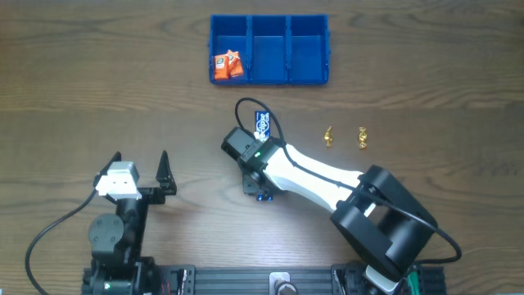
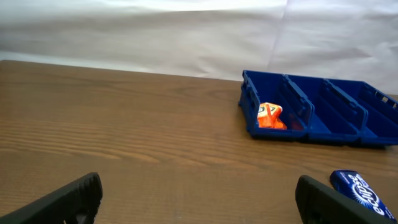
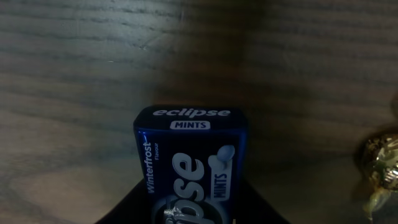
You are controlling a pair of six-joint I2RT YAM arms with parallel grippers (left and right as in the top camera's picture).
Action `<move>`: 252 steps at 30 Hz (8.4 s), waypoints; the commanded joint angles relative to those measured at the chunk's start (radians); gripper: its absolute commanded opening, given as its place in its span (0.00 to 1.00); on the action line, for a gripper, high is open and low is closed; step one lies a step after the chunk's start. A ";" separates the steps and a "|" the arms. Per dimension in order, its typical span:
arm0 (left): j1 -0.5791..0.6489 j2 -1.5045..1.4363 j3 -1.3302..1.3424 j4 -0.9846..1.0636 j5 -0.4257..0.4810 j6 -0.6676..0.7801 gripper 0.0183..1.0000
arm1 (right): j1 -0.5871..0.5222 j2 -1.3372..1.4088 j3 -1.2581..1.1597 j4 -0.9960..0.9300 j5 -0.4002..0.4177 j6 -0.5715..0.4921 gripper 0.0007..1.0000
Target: Sort Candies Into Trays
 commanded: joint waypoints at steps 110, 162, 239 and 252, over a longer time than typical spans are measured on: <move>0.004 -0.006 -0.026 -0.025 0.008 0.015 1.00 | -0.213 -0.086 0.608 -0.180 0.310 -0.268 0.14; 0.004 -0.006 -0.026 -0.025 0.008 0.015 1.00 | -0.236 -0.320 0.269 -0.315 0.249 -0.269 0.78; 0.004 -0.006 -0.026 -0.025 0.008 0.015 1.00 | -0.563 0.377 1.036 -0.171 0.131 -0.538 0.21; 0.004 -0.006 -0.026 -0.025 0.008 0.015 1.00 | -0.564 0.262 0.996 -0.312 0.117 -0.546 0.71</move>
